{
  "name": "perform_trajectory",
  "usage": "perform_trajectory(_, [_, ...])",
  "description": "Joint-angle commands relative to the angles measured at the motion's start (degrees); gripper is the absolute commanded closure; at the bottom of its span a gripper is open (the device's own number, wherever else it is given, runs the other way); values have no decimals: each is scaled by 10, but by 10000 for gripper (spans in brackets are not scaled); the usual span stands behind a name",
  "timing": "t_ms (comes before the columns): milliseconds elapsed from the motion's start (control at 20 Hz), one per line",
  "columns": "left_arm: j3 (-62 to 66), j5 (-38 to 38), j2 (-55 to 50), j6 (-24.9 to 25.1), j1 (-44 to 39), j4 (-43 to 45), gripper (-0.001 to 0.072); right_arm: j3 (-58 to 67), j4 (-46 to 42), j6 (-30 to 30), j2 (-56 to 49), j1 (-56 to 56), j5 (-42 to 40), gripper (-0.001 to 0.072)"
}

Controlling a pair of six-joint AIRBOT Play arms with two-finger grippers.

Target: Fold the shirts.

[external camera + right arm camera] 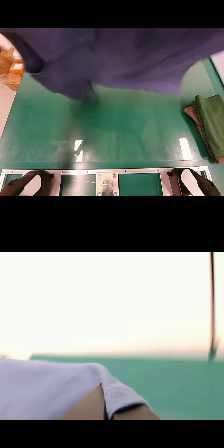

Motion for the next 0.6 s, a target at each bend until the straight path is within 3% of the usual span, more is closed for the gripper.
perform_trajectory(0, [39, 77, 125, -19, 0, 60, 684, 105, -19, -2, 42, -15, -3, 695])
perform_trajectory(150, [39, 19, 145, -78, 0, 152, 684, 93, -28, 8, 48, -15, 26, 695])
perform_trajectory(250, [16, -20, 135, -89, 0, 181, 683, 48, -29, 17, 46, -15, 26, 695])
perform_trajectory(400, [-65, -45, 92, -90, 0, 165, 683, -76, -28, 16, 27, 10, 14, 695])
perform_trajectory(550, [-186, -40, 11, -57, 0, 99, 683, -228, -28, -9, -25, 78, -50, 696])
